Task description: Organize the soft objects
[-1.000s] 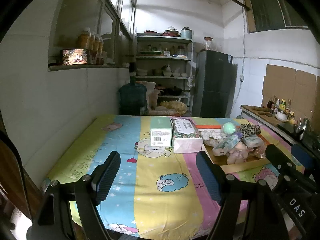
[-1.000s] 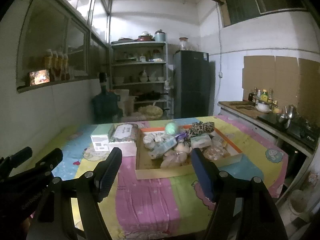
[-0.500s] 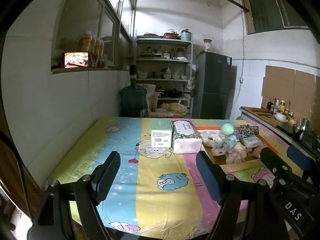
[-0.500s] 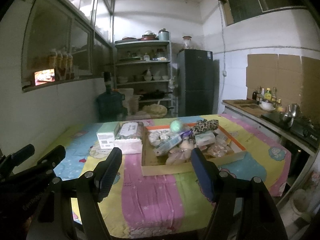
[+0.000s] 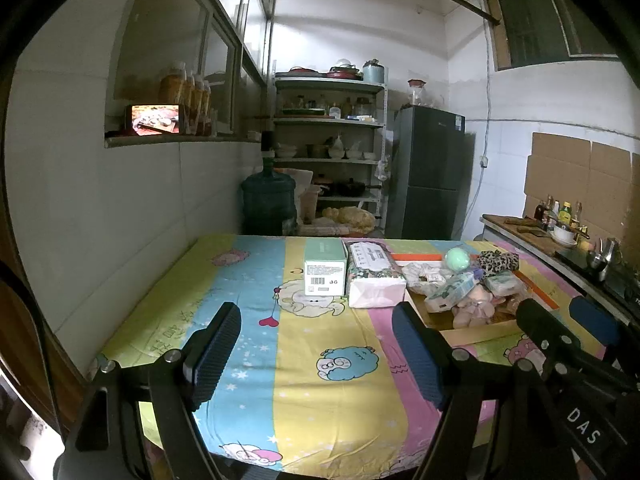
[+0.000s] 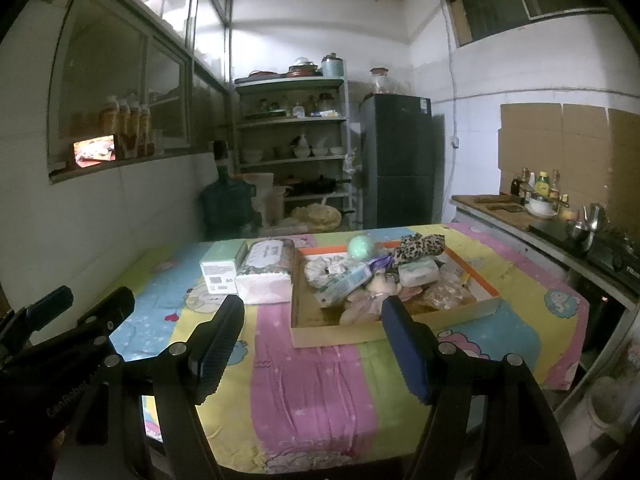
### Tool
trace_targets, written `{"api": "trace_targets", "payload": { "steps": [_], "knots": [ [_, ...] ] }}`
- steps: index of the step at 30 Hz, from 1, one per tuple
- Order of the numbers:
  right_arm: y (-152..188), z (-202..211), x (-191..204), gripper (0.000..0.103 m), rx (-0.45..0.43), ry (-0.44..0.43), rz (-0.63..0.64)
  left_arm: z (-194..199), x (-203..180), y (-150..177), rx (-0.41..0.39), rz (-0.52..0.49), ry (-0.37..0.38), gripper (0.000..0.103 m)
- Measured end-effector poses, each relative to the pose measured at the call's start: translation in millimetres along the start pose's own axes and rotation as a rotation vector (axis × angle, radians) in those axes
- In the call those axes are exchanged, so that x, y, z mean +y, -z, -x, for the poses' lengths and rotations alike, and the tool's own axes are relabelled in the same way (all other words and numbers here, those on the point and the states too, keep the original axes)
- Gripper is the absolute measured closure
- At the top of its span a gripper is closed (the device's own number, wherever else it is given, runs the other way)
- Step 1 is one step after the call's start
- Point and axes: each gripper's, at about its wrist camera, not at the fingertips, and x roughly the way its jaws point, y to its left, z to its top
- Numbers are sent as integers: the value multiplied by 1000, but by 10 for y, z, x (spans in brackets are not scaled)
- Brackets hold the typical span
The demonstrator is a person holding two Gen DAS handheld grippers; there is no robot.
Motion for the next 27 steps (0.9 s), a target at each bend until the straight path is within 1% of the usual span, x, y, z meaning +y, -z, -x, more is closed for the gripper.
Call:
{"api": "trace_targets", "payload": {
  "steps": [27],
  "knots": [
    [3, -3, 33, 30, 3, -6, 1, 8, -13, 11, 0, -1, 1, 25]
  ]
}}
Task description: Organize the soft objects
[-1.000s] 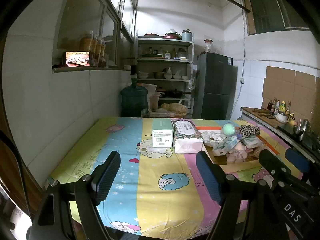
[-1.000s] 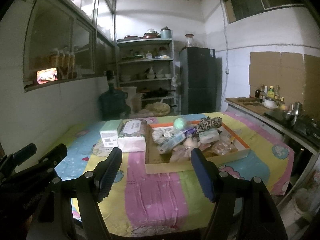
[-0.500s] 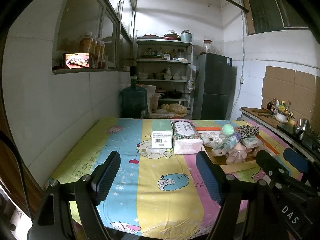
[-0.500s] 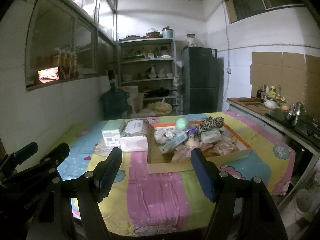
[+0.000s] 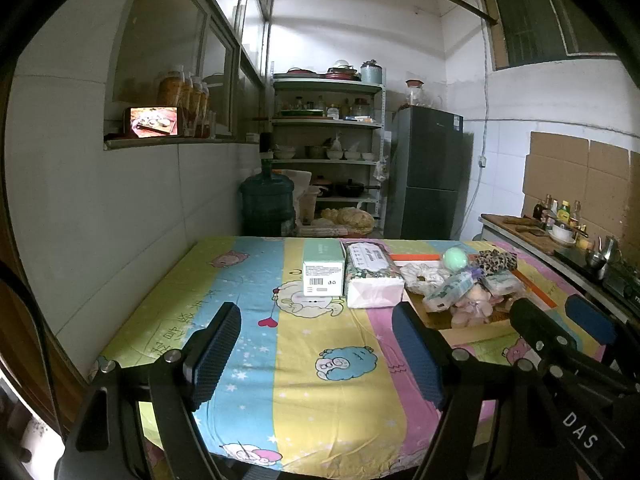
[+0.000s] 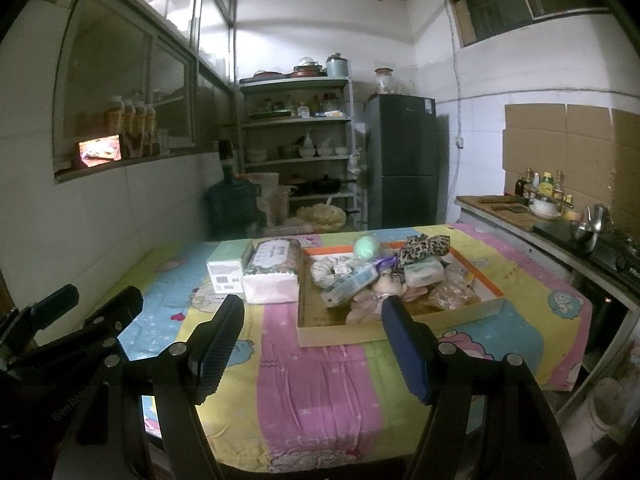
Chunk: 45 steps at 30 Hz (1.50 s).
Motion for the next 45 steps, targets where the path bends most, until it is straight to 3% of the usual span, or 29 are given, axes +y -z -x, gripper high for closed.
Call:
{"api": "trace_targets", "payload": {
  "steps": [45],
  "knots": [
    [11, -8, 58, 30, -3, -2, 0, 4, 0, 10, -2, 0, -1, 25]
  ]
}}
